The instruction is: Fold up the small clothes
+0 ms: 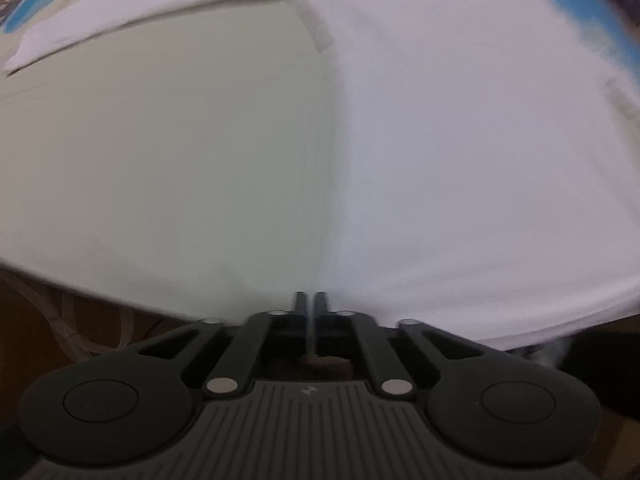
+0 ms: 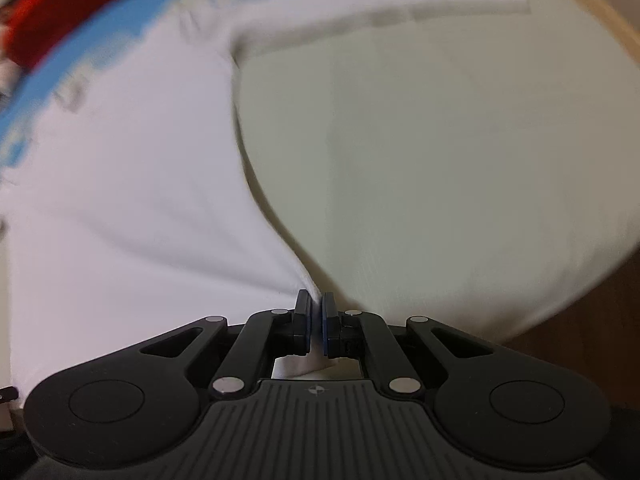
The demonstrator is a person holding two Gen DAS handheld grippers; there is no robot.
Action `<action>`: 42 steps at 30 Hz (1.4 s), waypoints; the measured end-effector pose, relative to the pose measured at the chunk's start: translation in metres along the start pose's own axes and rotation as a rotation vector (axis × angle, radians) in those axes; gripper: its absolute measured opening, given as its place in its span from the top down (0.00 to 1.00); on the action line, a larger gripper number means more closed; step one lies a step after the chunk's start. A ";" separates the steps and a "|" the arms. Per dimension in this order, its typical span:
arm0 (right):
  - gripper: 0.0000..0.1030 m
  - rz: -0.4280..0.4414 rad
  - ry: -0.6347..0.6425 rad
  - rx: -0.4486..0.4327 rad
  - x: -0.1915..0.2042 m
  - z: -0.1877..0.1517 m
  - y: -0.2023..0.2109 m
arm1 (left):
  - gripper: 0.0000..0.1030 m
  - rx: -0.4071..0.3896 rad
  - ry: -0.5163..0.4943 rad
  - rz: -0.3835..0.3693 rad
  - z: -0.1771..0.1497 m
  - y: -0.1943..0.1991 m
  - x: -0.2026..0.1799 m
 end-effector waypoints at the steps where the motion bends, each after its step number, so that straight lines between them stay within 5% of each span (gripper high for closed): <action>1: 0.94 -0.025 0.008 0.033 0.001 -0.001 -0.007 | 0.99 0.012 0.000 0.033 0.000 -0.003 0.002; 3: 0.71 -0.109 0.040 0.050 0.005 -0.004 -0.015 | 0.90 -0.019 0.032 0.028 0.002 0.003 0.007; 5: 0.55 -0.170 0.054 -0.015 0.009 -0.005 -0.008 | 0.68 -0.096 0.043 -0.028 0.004 0.019 0.007; 8: 0.54 -0.150 0.099 -0.156 0.019 -0.002 0.013 | 0.67 -0.198 -0.009 -0.089 0.008 0.037 -0.009; 11: 0.50 -0.063 0.141 -0.220 0.029 -0.001 0.027 | 0.67 -0.188 -0.068 -0.166 0.009 0.033 -0.025; 14: 0.47 0.014 0.174 -0.140 0.040 -0.007 0.010 | 0.66 -0.113 -0.110 -0.147 0.017 0.009 -0.042; 17: 0.46 -0.067 0.210 0.002 0.043 -0.008 -0.025 | 0.65 -0.088 -0.135 -0.102 0.020 -0.002 -0.051; 22: 0.46 -0.079 0.258 -0.040 0.048 -0.007 -0.024 | 0.56 -0.128 -0.128 -0.140 0.024 0.014 -0.056; 27: 0.40 -0.105 0.238 -0.026 0.046 -0.008 -0.025 | 0.53 -0.087 -0.168 -0.082 0.029 0.001 -0.065; 32: 0.42 -0.071 0.269 -0.105 0.057 -0.011 -0.007 | 0.41 -0.189 -0.161 -0.107 0.028 0.028 -0.057; 38: 0.44 -0.094 0.348 -0.285 0.071 -0.009 0.010 | 0.26 -0.342 -0.077 -0.051 0.030 0.051 -0.054; 42: 0.44 -0.060 0.375 -0.394 0.076 -0.016 0.035 | 0.25 -0.423 -0.037 -0.050 0.035 0.065 -0.053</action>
Point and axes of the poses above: each gripper's, at about its wrist camera, not at the fingertips, and y roughly against the way its jaws point, x to its left, z to its top, the point moved 1 cm from there along -y, roughly the way its jaws point, and after that the axes turned 6 degrees about x, right-handed, at the moved point
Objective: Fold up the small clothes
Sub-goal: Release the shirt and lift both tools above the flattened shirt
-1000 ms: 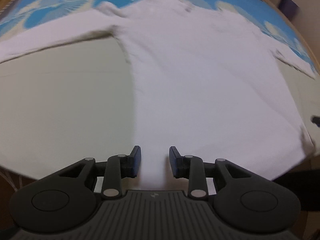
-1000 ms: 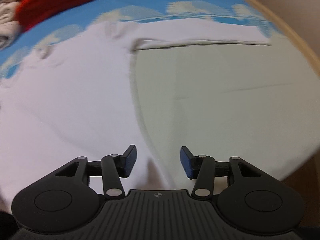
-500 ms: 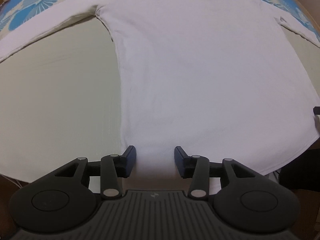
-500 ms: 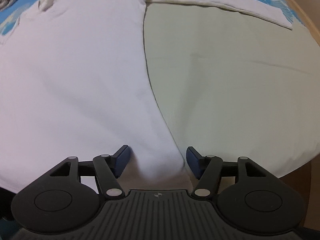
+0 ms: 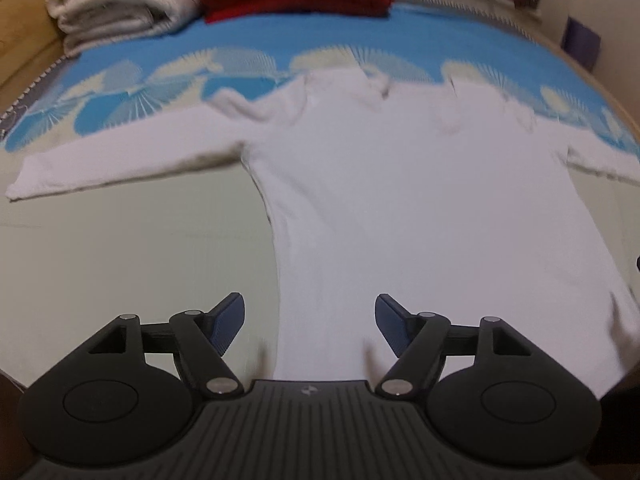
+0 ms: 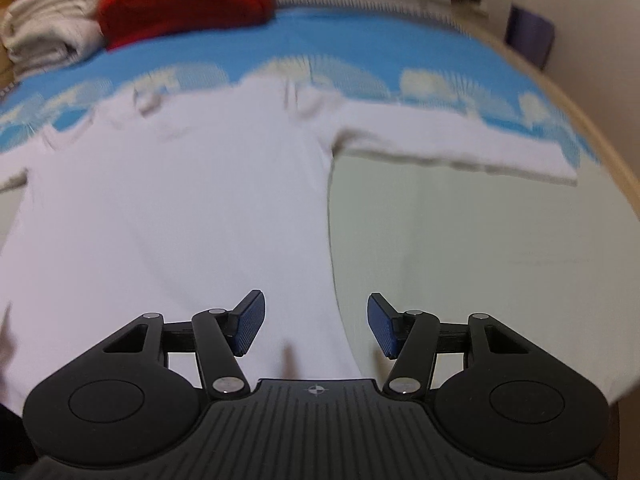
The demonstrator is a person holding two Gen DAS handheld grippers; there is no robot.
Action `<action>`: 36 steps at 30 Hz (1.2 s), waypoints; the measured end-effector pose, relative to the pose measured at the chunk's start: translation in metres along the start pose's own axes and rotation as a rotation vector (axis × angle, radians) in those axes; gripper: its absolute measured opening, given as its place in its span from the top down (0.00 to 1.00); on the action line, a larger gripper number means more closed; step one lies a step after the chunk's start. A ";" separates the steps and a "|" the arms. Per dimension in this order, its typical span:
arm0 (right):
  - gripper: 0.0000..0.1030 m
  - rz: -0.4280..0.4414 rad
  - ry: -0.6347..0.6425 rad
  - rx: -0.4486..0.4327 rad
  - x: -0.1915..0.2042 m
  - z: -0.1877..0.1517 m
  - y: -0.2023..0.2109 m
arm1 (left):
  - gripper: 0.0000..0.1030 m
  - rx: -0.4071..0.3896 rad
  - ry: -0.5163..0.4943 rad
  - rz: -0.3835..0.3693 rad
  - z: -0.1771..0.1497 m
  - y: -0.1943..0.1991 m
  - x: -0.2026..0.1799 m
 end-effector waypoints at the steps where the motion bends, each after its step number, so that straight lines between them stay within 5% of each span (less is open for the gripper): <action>1: 0.43 0.000 0.005 -0.017 0.001 0.005 -0.003 | 0.25 -0.018 0.010 0.003 0.005 0.007 -0.002; 17: 0.44 -0.041 -0.043 -0.123 0.021 0.028 -0.011 | 0.25 -0.304 0.155 0.059 0.042 0.071 0.008; 22: 0.42 -0.054 -0.005 -0.126 0.040 0.037 -0.016 | 0.17 -0.440 0.130 0.143 0.099 0.102 0.026; 28: 0.42 -0.060 0.046 -0.124 0.059 0.049 -0.018 | 0.17 -0.516 0.181 0.157 0.178 0.103 0.068; 33: 0.42 -0.024 0.030 -0.104 0.067 0.062 -0.017 | 0.17 -0.442 0.192 0.169 0.189 0.043 0.119; 36: 0.42 -0.045 0.047 -0.090 0.076 0.076 -0.014 | 0.38 -0.220 0.295 0.233 0.184 -0.014 0.163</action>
Point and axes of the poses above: each gripper's, at about its wrist camera, not at the fingertips, and y roughly against the way its jaws point, x to its left, z to its top, the point moved 1 cm from there along -y, roughly the way its jaws point, and after that the axes turned 6 degrees about x, right-handed, at the moved point
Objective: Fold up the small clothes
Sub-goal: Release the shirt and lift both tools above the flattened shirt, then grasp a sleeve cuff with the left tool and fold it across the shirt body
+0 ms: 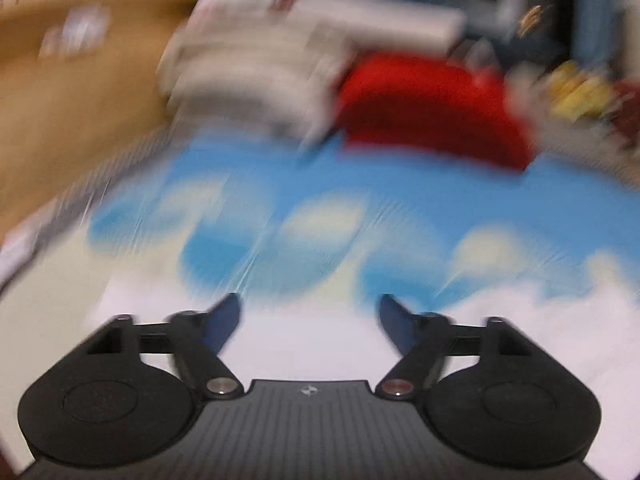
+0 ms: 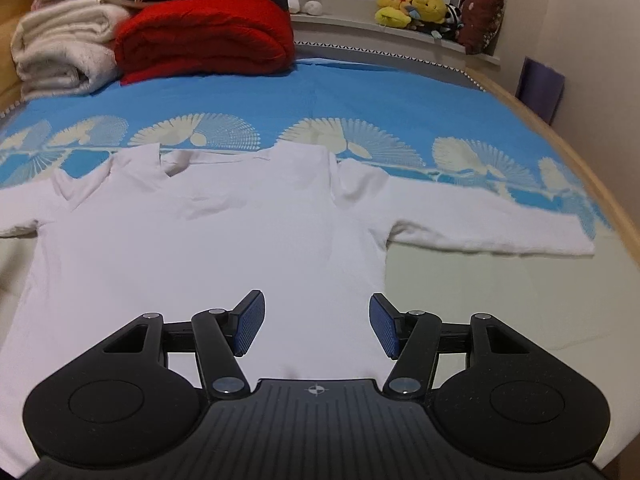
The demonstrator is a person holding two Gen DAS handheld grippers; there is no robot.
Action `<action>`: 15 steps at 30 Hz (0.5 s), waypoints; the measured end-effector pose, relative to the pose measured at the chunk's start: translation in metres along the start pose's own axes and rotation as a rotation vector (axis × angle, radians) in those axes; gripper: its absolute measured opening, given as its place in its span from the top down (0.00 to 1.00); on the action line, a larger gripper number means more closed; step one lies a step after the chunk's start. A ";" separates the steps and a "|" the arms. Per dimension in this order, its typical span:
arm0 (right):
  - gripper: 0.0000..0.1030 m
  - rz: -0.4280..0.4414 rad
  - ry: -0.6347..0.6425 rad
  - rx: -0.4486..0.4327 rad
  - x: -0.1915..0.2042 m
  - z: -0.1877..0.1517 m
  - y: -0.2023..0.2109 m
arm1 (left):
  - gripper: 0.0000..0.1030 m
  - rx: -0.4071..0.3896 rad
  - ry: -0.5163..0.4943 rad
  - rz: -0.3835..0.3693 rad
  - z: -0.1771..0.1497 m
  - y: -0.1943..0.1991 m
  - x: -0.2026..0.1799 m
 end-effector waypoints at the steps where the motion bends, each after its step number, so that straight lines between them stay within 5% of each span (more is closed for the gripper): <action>1: 0.42 -0.004 0.014 -0.001 0.004 0.008 0.001 | 0.40 0.042 0.075 0.001 -0.001 -0.015 0.014; 4: 0.42 0.039 0.023 -0.024 0.018 0.039 0.006 | 0.40 0.113 0.228 0.011 -0.001 -0.050 0.048; 10: 0.42 0.121 0.136 -0.088 0.064 0.098 -0.017 | 0.34 0.176 0.367 0.107 -0.006 -0.097 0.092; 15: 0.42 0.139 0.147 -0.017 0.094 0.117 -0.058 | 0.29 0.269 0.529 0.086 -0.017 -0.132 0.136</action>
Point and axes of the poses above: each gripper's, at about its wrist camera, not at the fingertips, and y roughly against the way its jaws point, x to its left, z to its top, the point moved 1 cm from there along -y, roughly the way its jaws point, and after that the axes turned 6 degrees about x, right-handed, at the moved point
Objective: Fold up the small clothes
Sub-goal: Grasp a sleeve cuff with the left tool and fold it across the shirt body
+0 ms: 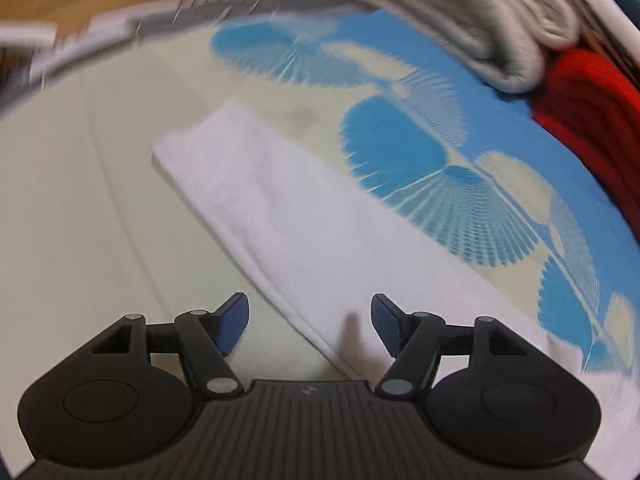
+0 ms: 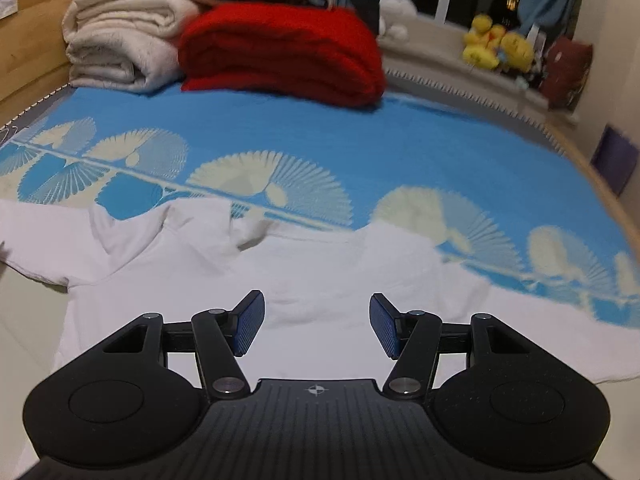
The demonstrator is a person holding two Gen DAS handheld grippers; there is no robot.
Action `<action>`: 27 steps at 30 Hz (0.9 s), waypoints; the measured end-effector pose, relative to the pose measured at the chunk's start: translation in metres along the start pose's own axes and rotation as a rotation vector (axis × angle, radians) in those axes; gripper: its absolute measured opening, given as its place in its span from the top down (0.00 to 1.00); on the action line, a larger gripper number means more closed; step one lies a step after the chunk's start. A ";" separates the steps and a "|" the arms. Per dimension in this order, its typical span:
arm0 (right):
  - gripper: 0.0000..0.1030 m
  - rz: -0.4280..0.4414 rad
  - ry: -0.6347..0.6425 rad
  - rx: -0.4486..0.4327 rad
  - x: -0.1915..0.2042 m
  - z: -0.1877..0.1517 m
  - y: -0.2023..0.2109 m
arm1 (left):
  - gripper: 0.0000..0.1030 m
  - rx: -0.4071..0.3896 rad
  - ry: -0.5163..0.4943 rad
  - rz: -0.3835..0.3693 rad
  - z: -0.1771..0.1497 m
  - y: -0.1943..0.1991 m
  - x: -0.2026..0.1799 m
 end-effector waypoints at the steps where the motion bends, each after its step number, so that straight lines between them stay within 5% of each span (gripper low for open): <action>1: 0.42 0.019 -0.010 0.015 0.004 0.002 -0.006 | 0.30 0.032 0.053 -0.033 0.002 -0.007 0.010; 3: 0.42 0.047 -0.007 0.030 0.013 0.005 -0.015 | 0.34 0.066 0.107 -0.062 0.005 -0.018 0.019; 4: 0.42 0.055 0.003 0.031 0.017 0.006 -0.017 | 0.47 0.053 0.108 -0.057 0.006 -0.018 0.020; 5: 0.42 0.064 0.016 0.028 0.020 0.007 -0.019 | 0.85 0.039 0.086 -0.045 0.007 -0.017 0.018; 6: 0.42 0.072 0.022 0.025 0.022 0.007 -0.019 | 0.99 0.042 0.064 -0.042 0.008 -0.017 0.017; 15: 0.43 0.129 -0.107 0.086 0.007 0.007 -0.040 | 0.98 -0.109 -0.049 -0.055 0.008 0.036 -0.041; 20: 0.44 0.123 -0.165 0.068 -0.012 0.020 -0.039 | 0.98 -0.188 -0.232 -0.207 -0.019 0.106 -0.126; 22: 0.52 0.109 -0.211 0.074 -0.025 0.021 -0.040 | 0.98 -0.218 -0.356 -0.279 -0.047 0.135 -0.171; 24: 0.72 0.104 -0.248 0.073 -0.037 0.021 -0.041 | 0.98 -0.222 -0.496 -0.369 -0.087 0.156 -0.216; 27: 0.79 0.059 -0.310 0.062 -0.056 0.020 -0.044 | 0.97 -0.157 -0.710 -0.531 -0.155 0.178 -0.269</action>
Point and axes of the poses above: each gripper's, at about its wrist camera, not at the fingertips, and y roughly against the way its jaws point, x to its left, z to its top, the point moved 1 cm from there along -y, roughly the way its jaws point, and after that the axes turned 6 degrees about x, right-handed, at the moved point
